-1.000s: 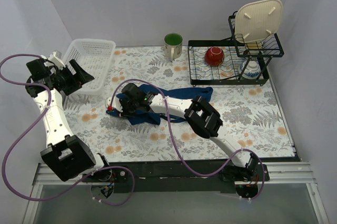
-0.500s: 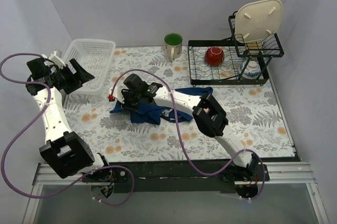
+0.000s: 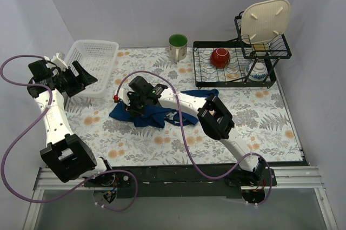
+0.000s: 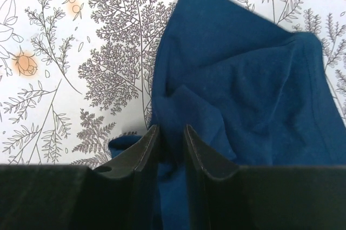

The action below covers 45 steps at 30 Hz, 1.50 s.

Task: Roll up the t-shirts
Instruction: Flatten out the T-shirt at the center of the board.

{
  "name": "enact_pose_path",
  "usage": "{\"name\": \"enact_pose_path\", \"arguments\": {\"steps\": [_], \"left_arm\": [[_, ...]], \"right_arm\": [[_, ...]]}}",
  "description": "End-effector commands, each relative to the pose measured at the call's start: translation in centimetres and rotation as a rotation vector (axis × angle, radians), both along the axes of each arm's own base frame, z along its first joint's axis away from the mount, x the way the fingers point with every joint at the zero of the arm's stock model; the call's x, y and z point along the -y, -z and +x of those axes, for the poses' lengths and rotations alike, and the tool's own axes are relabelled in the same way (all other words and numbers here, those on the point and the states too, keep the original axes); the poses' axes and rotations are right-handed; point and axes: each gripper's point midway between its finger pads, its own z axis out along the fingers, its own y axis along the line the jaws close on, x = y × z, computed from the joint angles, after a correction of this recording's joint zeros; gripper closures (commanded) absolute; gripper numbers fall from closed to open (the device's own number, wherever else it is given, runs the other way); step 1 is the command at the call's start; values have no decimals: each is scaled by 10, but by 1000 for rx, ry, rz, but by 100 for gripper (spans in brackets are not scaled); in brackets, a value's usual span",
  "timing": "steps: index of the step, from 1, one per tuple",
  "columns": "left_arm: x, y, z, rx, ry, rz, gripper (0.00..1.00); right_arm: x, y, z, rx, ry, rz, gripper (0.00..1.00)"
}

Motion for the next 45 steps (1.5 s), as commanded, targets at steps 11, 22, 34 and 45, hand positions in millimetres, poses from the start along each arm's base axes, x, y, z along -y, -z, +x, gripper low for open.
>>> {"name": "enact_pose_path", "arguments": {"steps": [11,22,34,45], "left_arm": [[-2,-2,5,26,6,-3,21],[-2,2,5,21,8,-3,21],[0,6,1,11,17,-7,22],[2,5,0,14,27,-8,22]], "right_arm": [[-7,-23,2,-37,-6,67,69],[-22,-16,-21,49,-121,68,64],[-33,-23,-38,197,-240,109,58],[-38,-28,-25,300,-251,121,58]]}}
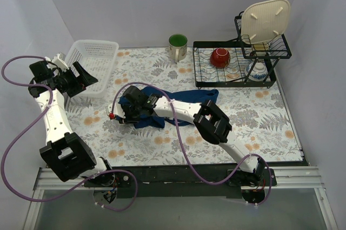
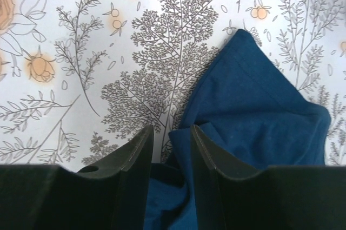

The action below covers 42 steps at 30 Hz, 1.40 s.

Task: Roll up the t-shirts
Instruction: Flatten out the T-shirt at the center of the board.

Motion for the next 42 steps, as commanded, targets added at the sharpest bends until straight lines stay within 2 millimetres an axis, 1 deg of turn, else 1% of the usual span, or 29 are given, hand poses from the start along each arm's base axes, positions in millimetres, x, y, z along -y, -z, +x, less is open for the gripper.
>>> {"name": "enact_pose_path", "arguments": {"steps": [1,9,11,16,21,25,33,35,42], "left_arm": [[3,-2,-3,14,21,-6,22],[3,0,-1,13,24,-13,22],[3,1,-1,10,28,-15,22],[3,2,-1,7,30,-19,22],[3,4,1,5,31,-22,22],[2,4,2,4,31,-22,22],[2,7,3,-2,35,-29,22],[2,8,3,-5,36,-31,22],[1,9,5,-7,37,-37,22]], "right_arm": [[-8,-37,11,107,-26,79,59],[-6,-31,11,165,-76,60,58],[-6,-32,12,179,-92,60,59],[-6,-29,5,191,-130,53,59],[-6,-25,4,215,-145,44,60],[-4,-19,6,230,-154,26,62],[1,-13,8,247,-157,-2,63],[4,-8,9,250,-155,-16,63],[4,-1,13,262,-143,-29,64]]}}
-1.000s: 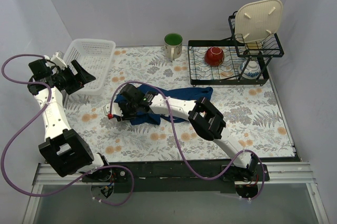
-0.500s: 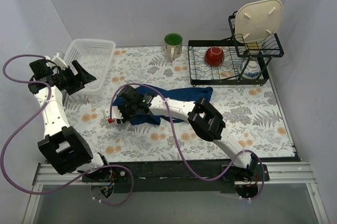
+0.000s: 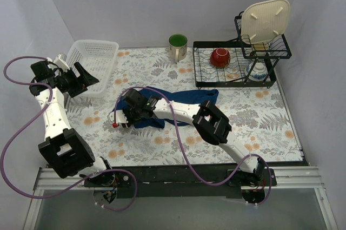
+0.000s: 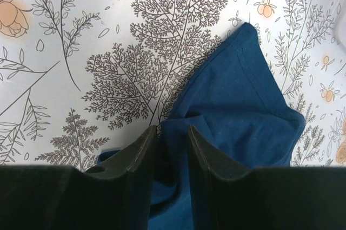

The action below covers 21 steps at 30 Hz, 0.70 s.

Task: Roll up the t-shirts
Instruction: Flatten out the T-shirt at the center of the board.

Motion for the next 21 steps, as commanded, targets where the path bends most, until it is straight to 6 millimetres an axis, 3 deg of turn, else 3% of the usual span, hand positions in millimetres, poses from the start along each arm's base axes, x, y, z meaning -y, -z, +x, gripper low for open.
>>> {"name": "enact_pose_path", "arguments": {"steps": [1,11,15,19,21], "left_arm": [[0,0,1,14,18,-6,22],[-1,2,2,11,15,-9,22],[-1,1,3,13,17,-7,22],[-1,-2,4,22,22,3,22],[-2,-7,6,38,26,7,22]], "right_arm": [[-3,-13,2,37,-8,24,64],[-8,-14,8,50,20,37,79],[-10,-22,11,13,51,58,96],[-18,-59,24,-53,133,127,99],[-19,-93,34,-91,193,174,99]]}}
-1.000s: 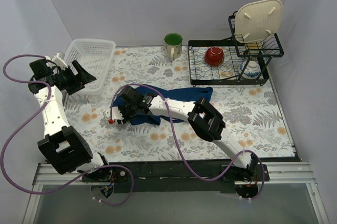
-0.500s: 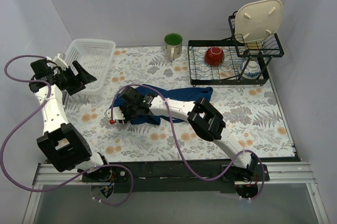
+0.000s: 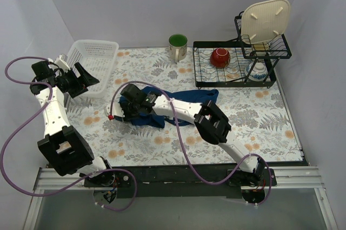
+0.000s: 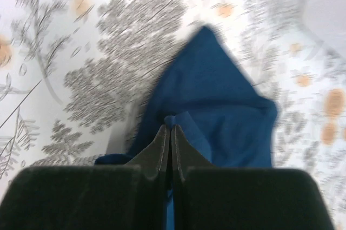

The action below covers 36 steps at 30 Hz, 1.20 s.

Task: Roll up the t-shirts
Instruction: Flatten out the T-shirt at the center of the board.

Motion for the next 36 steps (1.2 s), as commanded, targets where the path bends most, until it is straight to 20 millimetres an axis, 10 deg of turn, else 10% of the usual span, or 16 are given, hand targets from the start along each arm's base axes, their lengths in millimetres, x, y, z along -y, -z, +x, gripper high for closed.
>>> {"name": "enact_pose_path", "arguments": {"steps": [1,10,17,26,36], "left_arm": [[-1,-18,5,67,26,20,22],[2,-48,23,124,105,-10,21],[82,-13,28,44,395,60,21],[116,107,-3,-262,585,261,27],[83,117,-35,-313,833,491,32]], "right_arm": [[-14,-89,26,-66,127,169,99],[85,-210,73,-235,425,282,99],[228,-278,125,-249,682,389,99],[347,-285,101,-238,904,458,99],[376,-256,82,-241,965,405,99]]}}
